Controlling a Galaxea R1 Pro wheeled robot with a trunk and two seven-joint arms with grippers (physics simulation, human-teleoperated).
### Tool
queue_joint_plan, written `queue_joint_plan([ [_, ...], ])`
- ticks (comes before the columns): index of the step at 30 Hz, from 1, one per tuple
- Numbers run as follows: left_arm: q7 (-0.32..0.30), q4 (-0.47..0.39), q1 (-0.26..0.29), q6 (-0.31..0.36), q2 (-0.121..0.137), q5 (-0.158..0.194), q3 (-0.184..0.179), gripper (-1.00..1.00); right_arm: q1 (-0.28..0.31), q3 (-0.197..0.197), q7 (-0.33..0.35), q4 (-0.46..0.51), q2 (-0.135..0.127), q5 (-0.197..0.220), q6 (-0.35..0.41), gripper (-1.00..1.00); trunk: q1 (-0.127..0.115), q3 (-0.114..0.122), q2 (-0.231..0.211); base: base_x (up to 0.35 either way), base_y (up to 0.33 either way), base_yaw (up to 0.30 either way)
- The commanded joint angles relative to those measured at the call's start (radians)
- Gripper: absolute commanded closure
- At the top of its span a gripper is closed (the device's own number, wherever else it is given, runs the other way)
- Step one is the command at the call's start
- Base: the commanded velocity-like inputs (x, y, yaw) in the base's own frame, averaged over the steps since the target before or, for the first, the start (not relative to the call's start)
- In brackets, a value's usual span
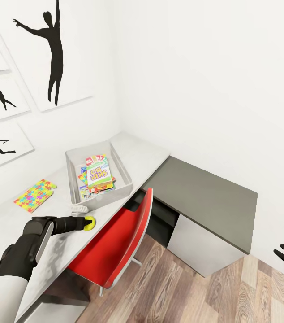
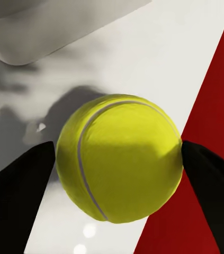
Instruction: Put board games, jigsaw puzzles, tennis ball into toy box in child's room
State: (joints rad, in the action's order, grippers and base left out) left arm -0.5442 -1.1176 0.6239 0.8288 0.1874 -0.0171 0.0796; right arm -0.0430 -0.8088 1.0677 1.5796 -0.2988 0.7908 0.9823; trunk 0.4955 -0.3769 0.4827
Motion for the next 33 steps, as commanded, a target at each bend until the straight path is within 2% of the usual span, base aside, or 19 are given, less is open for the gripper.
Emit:
queue_joint_plan([
  [1, -0.003, 0.000, 0.000, 0.004, 0.000, -0.009, 0.002, 1.00, 0.000, -0.001, 0.002, 0.000, 0.000, 0.001, 0.004, -1.00, 0.001, -0.001, 0.001, 0.000, 0.000, 0.000],
  [33, 0.006, 0.000, 0.000, 0.004, 0.001, -0.009, 0.015, 1.00, 0.000, 0.001, 0.002, 0.000, 0.002, 0.001, 0.002, -1.00, 0.001, 0.002, 0.001, 0.000, 0.000, 0.000],
])
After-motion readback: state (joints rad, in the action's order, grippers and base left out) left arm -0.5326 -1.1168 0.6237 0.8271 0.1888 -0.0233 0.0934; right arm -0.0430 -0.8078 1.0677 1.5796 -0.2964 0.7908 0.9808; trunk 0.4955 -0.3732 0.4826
